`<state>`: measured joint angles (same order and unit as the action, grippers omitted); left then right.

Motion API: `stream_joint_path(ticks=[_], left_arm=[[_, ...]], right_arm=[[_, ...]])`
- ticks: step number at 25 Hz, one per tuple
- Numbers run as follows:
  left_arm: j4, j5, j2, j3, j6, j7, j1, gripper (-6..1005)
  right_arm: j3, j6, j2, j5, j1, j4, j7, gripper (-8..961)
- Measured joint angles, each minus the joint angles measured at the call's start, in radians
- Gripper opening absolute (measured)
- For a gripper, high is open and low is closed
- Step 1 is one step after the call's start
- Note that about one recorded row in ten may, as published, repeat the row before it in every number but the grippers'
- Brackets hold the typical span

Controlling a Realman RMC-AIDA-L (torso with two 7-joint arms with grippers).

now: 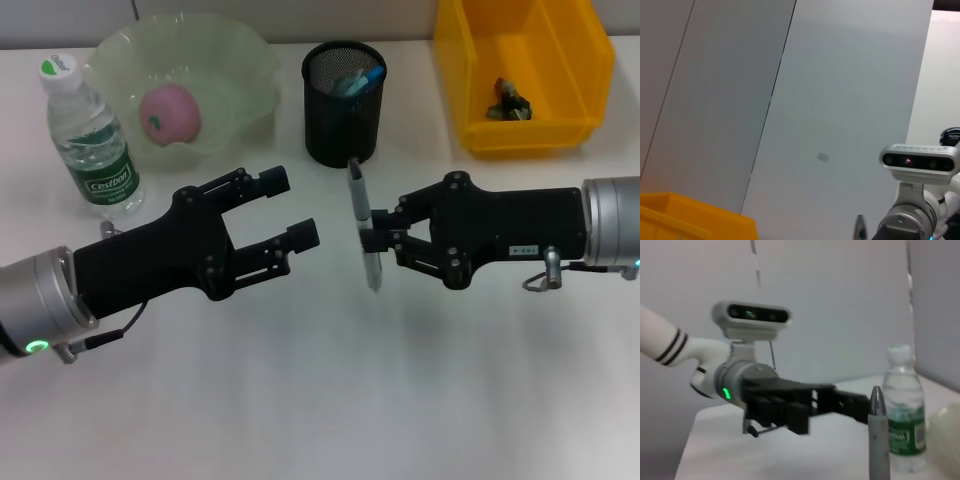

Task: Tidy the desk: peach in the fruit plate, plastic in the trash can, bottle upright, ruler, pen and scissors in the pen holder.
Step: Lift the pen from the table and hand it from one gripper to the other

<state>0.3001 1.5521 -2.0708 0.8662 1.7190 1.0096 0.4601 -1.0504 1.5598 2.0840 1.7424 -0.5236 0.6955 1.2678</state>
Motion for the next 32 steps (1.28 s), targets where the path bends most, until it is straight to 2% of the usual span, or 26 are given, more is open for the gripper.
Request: stream_joint_path(ticks=[7, 18, 29, 32], left_arm=[[-0.003, 0.000, -0.006, 0.005, -0.036, 0.002, 0.012, 753], [-0.027, 0.000, -0.008, 0.005, -0.045, -0.039, 0.032, 753], [-0.053, -0.006, -0.008, 0.002, -0.049, -0.098, 0.041, 694], [-0.053, -0.007, -0.008, -0.001, -0.052, -0.099, 0.042, 549]], right_arm=[[-0.004, 0.020, 0.004, -0.028, -0.032, -0.064, -0.111, 120], [-0.003, -0.026, 0.006, -0.031, -0.101, -0.156, -0.118, 120], [-0.016, -0.065, 0.007, -0.032, -0.145, -0.212, -0.115, 121], [-0.016, -0.066, 0.007, -0.035, -0.145, -0.215, -0.113, 121]])
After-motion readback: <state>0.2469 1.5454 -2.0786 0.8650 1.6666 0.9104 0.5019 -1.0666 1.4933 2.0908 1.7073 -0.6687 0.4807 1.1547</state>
